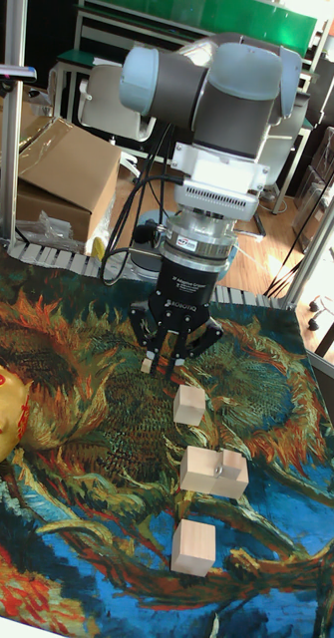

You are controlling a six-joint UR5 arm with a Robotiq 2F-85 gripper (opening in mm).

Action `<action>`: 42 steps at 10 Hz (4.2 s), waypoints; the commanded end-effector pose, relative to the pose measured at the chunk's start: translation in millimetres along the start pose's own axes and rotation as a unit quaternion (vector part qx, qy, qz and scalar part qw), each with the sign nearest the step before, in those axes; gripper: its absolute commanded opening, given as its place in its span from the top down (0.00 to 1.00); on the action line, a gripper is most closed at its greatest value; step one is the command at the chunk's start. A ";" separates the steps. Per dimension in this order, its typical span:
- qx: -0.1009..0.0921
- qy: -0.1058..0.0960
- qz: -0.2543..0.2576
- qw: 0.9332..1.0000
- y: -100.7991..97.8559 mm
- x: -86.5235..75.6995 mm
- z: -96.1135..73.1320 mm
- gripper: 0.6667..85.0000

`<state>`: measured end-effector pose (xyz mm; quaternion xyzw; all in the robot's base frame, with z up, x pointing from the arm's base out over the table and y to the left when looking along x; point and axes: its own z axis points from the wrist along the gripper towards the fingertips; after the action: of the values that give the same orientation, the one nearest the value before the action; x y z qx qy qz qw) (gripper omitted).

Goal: Drop coins into a piggy bank

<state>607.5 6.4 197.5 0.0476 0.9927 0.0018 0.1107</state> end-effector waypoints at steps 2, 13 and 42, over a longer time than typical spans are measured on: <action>0.009 0.037 -0.009 0.999 4.4 3.3 -7.6 0.99; -0.028 0.038 -0.095 0.994 20.9 -6.9 -7.6 0.99; -0.032 0.083 -0.103 0.991 60.8 -18.9 40.3 0.54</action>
<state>634.8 60.6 166.0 -0.0654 0.9973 0.0206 0.0268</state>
